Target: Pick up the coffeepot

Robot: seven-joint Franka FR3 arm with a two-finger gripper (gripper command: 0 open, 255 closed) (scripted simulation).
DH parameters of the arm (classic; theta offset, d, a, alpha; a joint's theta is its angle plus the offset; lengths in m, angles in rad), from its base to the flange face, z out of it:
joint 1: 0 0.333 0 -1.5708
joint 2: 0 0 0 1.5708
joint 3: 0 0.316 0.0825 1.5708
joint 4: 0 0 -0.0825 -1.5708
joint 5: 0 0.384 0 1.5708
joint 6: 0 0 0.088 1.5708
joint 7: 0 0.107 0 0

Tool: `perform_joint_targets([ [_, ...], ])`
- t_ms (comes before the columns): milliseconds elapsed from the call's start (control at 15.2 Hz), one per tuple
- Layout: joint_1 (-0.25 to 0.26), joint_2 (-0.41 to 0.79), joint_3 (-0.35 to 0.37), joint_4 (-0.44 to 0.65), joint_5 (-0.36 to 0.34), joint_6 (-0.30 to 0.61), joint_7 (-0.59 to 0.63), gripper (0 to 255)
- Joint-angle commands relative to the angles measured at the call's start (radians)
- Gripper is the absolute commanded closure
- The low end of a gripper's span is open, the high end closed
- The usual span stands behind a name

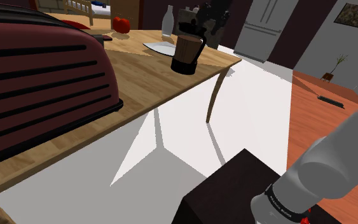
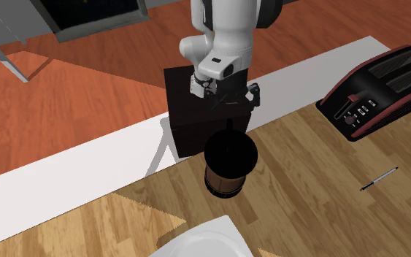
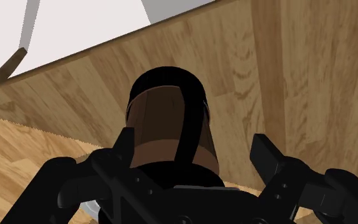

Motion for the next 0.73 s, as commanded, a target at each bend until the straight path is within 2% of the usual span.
perform_joint_targets([
  [0, -0.002, 0.032, -0.002, 0.029, 0.007, 0.012, 0.005, 0],
  [396, -0.001, 0.009, -0.002, -0.080, 0.007, 0.098, 0.003, 0],
  [594, -0.001, 0.008, -0.002, -0.089, 0.007, 0.106, 0.003, 0],
  [660, -0.001, 0.009, -0.002, -0.088, 0.007, 0.106, 0.003, 255],
])
